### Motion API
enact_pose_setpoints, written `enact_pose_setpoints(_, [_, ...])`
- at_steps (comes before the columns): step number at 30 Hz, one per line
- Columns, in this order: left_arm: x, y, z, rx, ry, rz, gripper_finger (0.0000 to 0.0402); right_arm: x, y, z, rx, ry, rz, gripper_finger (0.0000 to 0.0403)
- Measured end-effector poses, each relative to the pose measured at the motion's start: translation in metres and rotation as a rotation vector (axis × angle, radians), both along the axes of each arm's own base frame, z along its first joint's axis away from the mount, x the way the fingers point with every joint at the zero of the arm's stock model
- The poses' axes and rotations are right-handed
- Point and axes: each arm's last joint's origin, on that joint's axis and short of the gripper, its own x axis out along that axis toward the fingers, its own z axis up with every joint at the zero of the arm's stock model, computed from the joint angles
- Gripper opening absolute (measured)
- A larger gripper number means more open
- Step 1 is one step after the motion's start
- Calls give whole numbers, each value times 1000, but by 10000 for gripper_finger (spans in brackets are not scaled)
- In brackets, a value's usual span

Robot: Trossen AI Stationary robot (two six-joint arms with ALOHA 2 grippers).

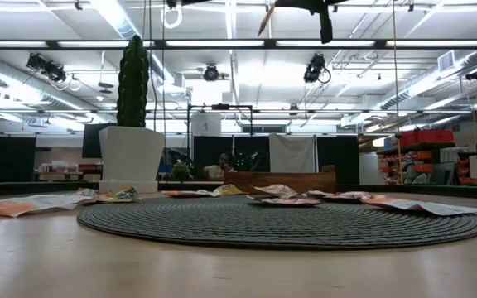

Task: Pick & Place Tea
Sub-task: Put the yellow tea bag into the right section of the wooden organizer

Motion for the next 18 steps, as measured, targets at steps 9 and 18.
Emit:
enact_pose_setpoints(9, [42, 5, 1, 246, 134, 64, 202, 15, 1, -3, 229, -161, -38, 0])
enact_pose_setpoints(18, [51, 8, -2, 343, 210, 162, 202, 21, 0, -4, 321, -231, 2, 0])
